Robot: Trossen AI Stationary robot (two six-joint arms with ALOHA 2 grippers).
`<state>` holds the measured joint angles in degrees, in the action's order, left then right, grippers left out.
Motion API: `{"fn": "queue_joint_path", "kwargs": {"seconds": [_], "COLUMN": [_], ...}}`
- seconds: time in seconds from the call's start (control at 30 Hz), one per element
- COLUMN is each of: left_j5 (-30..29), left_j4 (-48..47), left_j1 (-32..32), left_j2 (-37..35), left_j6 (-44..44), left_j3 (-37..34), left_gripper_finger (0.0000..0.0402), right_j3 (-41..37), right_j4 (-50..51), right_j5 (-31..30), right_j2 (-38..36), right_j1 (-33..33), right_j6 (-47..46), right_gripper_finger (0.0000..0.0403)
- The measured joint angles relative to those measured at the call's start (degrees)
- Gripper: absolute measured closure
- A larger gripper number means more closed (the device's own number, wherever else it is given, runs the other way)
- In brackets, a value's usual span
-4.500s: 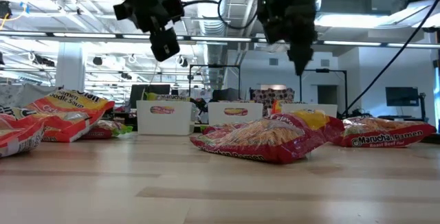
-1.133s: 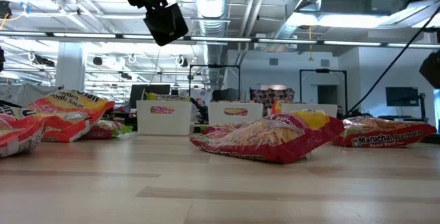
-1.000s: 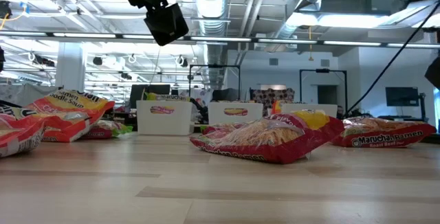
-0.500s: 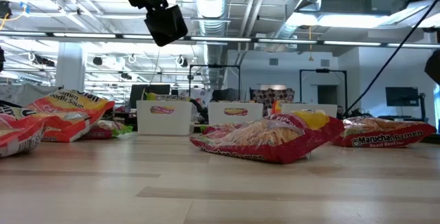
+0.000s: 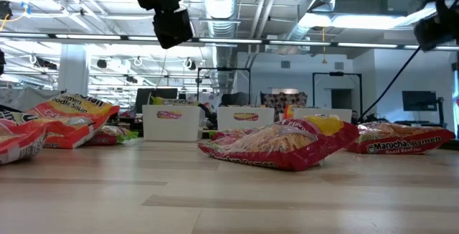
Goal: Sort Maruchan noodles
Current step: Put the orange noodle pack into the right white bin
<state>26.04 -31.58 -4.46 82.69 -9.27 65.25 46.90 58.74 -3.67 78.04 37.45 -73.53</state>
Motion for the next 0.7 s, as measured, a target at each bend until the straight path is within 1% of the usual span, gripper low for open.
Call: {"fn": "queue_joint_path", "kwargs": {"seconds": [0.2,0.3,0.4,0.53,0.63,0.7], "left_j5": [0.02,-0.25,-2.36,-6.72,-8.77,-8.85], "left_j4": [-0.74,-1.32,-1.64,-1.72,-1.83,-2.35], "left_j1": [-2.67,-4.26,-5.86,-8.05,-9.6,-10.65], "left_j2": [-4.39,-6.93,-9.42,-12.25,-13.71,-14.5], "left_j6": [2.9,4.63,7.58,10.13,11.66,11.84], "left_j3": [0.0,0.0,0.02,0.02,0.02,0.02], "left_gripper_finger": [0.0201,0.0201,0.0201,0.0201,0.0201,0.0201], "right_j3": [7.45,11.24,14.98,18.74,20.46,20.83], "right_j4": [7.96,12.11,15.57,17.85,17.36,16.66], "right_j5": [-7.03,-12.13,-19.21,-30.02,-36.65,-40.2], "right_j2": [-0.04,-0.07,-0.09,-0.11,-0.11,-0.13], "right_j1": [-0.08,-0.81,-2.94,-8.37,-14.69,-19.44], "right_j6": [-0.02,0.0,0.78,6.9,15.39,21.49], "right_gripper_finger": [0.0398,0.0398,0.0398,0.0398,0.0398,0.0398]}}
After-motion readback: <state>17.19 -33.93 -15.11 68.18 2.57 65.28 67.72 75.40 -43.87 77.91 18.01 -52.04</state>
